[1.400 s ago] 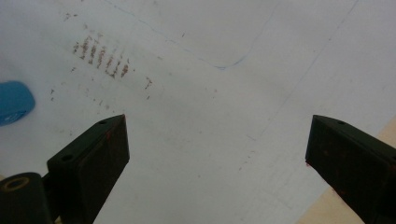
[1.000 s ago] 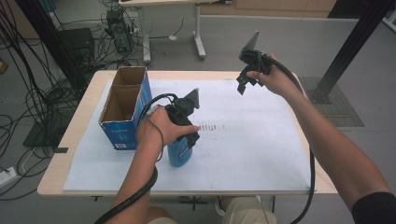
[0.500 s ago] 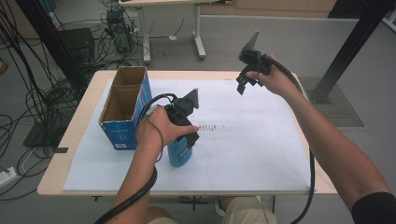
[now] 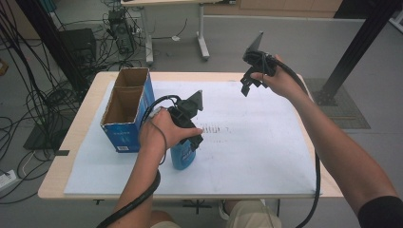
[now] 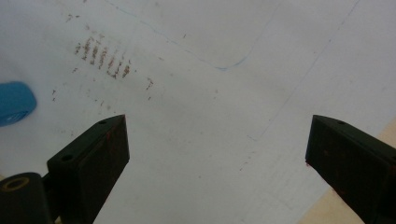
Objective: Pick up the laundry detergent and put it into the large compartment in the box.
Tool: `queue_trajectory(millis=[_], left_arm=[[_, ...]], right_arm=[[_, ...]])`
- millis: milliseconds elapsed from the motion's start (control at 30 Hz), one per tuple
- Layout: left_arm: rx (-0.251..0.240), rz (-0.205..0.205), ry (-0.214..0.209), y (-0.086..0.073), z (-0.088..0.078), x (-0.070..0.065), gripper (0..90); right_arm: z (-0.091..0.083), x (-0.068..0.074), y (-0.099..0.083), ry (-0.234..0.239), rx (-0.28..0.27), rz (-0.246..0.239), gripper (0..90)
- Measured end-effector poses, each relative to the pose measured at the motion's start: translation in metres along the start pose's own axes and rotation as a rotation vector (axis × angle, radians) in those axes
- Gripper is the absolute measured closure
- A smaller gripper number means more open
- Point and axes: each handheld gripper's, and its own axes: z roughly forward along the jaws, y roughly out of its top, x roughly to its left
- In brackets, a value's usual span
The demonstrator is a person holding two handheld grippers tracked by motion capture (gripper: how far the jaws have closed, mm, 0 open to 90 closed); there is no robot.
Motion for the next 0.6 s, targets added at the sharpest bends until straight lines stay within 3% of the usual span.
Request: queue_trajectory(millis=[400,600], left_arm=[[-0.001,-0.004,0.005,-0.0007,-0.0004,-0.0008,7.0],[-0.001,0.004,0.012,-0.0015,-0.0002,-0.0015,11.8]], right_arm=[[-0.0004,0.0004,-0.0003,-0.002,0.001,-0.005,6.2],[-0.0004,0.0005,-0.0001,-0.002,0.0,-0.005,6.2]])
